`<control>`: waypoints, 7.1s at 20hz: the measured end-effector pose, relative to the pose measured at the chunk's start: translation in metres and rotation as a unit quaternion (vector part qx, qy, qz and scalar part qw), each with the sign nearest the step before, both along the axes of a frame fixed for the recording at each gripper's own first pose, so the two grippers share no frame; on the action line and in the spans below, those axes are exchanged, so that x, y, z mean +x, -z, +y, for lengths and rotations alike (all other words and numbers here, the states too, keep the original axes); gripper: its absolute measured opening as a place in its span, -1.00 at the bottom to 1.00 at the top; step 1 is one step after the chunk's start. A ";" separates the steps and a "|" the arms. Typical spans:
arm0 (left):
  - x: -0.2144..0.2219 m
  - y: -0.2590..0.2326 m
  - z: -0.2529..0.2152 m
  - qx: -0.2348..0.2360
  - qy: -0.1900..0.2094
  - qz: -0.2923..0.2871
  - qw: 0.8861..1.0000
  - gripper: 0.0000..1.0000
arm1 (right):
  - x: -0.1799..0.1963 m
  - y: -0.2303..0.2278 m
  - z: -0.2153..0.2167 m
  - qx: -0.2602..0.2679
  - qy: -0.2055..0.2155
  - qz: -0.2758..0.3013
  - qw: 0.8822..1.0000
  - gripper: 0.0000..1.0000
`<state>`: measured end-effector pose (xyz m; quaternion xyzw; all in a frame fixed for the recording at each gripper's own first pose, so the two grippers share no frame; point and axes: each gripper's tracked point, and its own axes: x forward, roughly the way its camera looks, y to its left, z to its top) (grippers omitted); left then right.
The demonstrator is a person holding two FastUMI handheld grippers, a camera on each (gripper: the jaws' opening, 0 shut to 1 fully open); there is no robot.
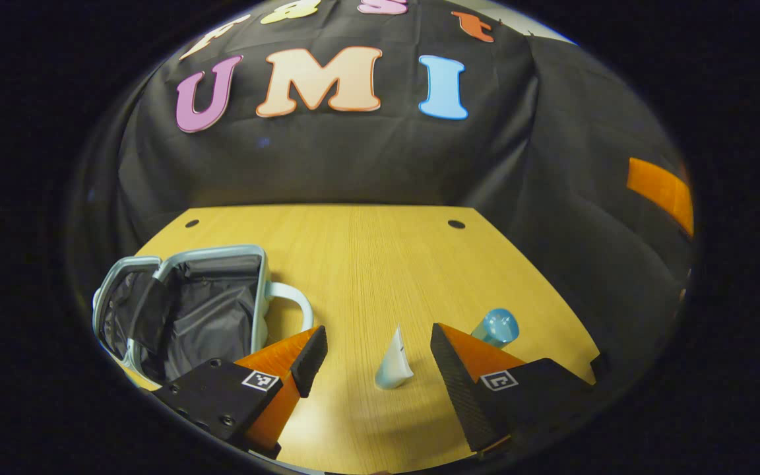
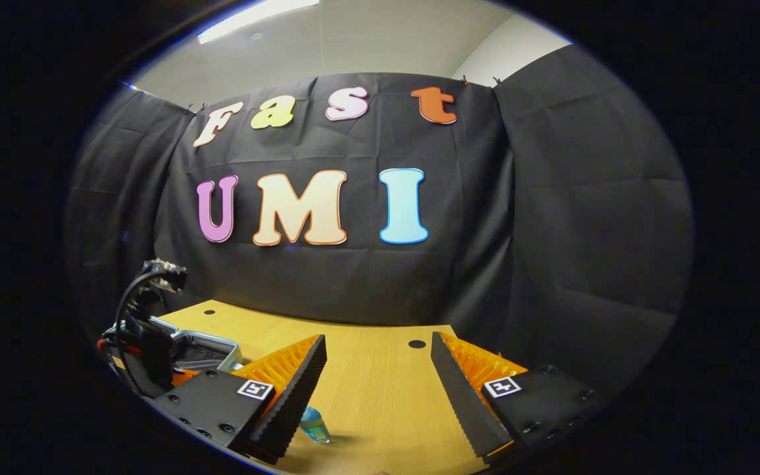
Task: First open the suitcase, pack the skin care products into it, and then close the suitcase.
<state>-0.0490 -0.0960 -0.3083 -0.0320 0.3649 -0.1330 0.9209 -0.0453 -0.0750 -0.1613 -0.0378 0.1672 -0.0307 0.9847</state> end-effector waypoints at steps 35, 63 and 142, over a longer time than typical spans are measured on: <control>-0.014 -0.073 0.124 0.068 -0.072 0.018 0.995 -0.68 | -0.039 0.250 0.091 0.031 -0.170 0.211 0.962 0.10; 0.026 0.089 0.266 0.009 -0.044 0.238 0.970 -0.55 | -0.010 0.186 0.340 0.159 -0.198 0.319 0.913 -0.05; 0.095 -0.204 0.377 -0.022 -0.104 -0.067 0.992 -0.97 | 0.024 0.155 0.244 0.066 -0.126 0.179 0.973 0.97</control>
